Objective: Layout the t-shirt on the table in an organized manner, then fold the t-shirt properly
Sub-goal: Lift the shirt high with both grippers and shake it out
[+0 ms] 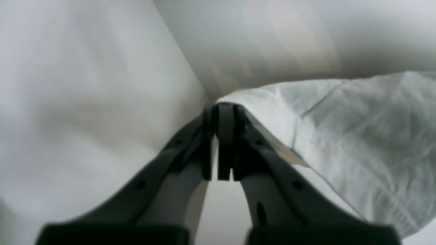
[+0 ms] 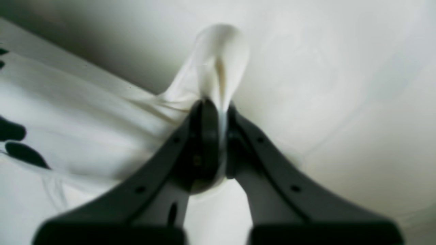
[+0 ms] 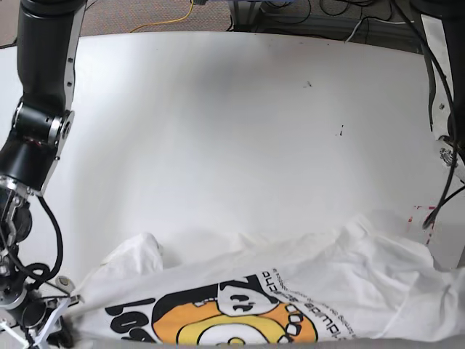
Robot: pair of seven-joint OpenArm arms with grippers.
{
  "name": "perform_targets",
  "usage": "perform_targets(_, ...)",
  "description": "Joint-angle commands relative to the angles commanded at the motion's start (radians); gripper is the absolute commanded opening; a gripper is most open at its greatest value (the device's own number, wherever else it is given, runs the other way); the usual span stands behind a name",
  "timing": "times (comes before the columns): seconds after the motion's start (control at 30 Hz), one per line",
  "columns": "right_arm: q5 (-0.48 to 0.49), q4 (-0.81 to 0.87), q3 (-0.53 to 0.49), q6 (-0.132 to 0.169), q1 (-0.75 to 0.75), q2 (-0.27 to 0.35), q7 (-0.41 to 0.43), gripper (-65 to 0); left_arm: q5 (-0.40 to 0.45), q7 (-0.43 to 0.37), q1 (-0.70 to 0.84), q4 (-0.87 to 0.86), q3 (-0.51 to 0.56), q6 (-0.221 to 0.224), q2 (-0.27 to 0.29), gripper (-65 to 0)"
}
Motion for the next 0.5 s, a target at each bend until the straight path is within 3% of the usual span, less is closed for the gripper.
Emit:
perform_targets(0.2,0.002,0.100,0.112,0.009,-0.253,-0.058,-0.023,-64.4,0.000,0.000,0.155,0.025,-0.051,0.000,0.000,-64.2)
perform_targets(0.33,-0.002,0.193,0.190,0.017,-0.450,-0.120,-0.023,-64.4,0.000,-0.002,0.313,0.032,-0.074,0.000,-0.031,-64.2)
perform_targets(0.5,-0.002,0.275,0.265,0.018,-0.644,-0.196,-0.020,-64.4,0.000,-0.055,0.508,0.032,-0.097,0.000,-0.035,-64.2)
